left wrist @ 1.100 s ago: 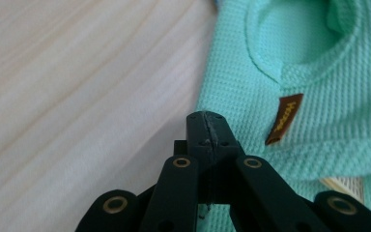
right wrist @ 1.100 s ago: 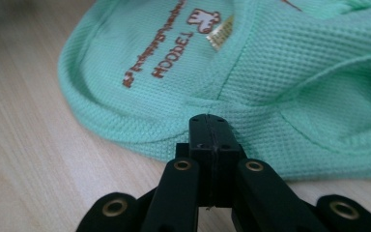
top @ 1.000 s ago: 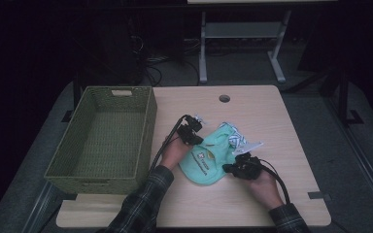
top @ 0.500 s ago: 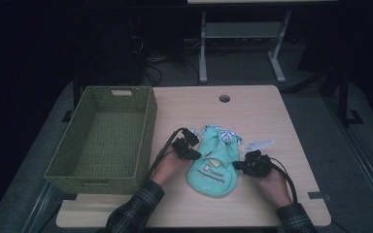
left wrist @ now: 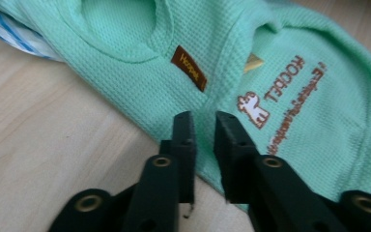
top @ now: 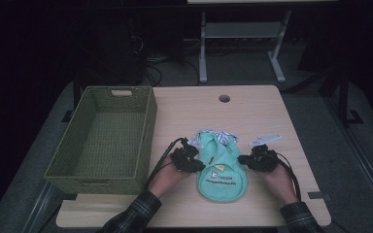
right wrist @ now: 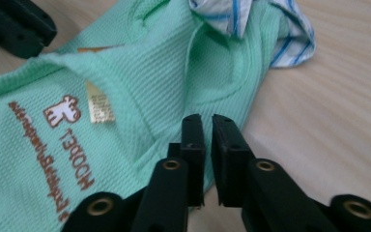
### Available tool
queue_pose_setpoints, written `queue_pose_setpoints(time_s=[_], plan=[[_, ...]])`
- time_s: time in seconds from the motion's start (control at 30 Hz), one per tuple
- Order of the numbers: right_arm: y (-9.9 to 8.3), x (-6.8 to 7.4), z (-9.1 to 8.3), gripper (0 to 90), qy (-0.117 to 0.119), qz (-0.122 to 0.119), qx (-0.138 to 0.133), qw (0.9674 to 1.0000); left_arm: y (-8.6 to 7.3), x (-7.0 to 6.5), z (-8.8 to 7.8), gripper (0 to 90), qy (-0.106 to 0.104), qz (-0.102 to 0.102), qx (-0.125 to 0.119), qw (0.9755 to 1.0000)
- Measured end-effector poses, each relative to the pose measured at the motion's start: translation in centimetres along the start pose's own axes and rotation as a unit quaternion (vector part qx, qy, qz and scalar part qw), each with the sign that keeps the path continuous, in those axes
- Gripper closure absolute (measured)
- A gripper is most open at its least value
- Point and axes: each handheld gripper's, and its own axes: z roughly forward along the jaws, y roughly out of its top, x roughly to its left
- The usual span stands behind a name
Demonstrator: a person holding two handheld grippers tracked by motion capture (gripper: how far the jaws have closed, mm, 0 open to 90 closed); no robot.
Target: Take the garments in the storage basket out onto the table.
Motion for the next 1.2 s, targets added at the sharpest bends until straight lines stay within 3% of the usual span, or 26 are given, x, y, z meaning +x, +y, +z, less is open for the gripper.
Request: queue_pose_setpoints(time_s=[0.2,0.37,0.6,0.77,0.93,1.2], plan=[[2.1,-1.1,0.6,80.3,0.005,0.004,-0.009,0.9999,-0.5,-0.8,-0.5,64.4,0.005,0.012,-0.013,0.9998],[3.7,-2.4,1.6,80.1,-0.002,0.019,-0.014,0.9997,-0.5,-1.1,-0.1,64.4,0.004,0.020,-0.013,0.9997],[5.8,-3.5,2.7,78.5,-0.006,0.020,-0.014,0.9997,-0.5,-1.4,0.7,65.4,0.002,0.024,-0.008,0.9997],[6.3,-3.8,3.8,78.6,-0.010,0.022,-0.002,0.9997,-0.5,-1.4,0.9,72.4,0.010,0.037,0.005,0.9993],[6.0,-4.2,4.4,88.1,-0.013,0.026,0.006,0.9995,-0.5,-1.3,0.8,85.1,0.007,0.037,0.006,0.9993],[6.1,-4.9,3.6,88.9,-0.035,0.026,-0.002,0.9991,-0.7,-1.5,-0.2,87.7,-0.001,0.029,-0.003,0.9996]])
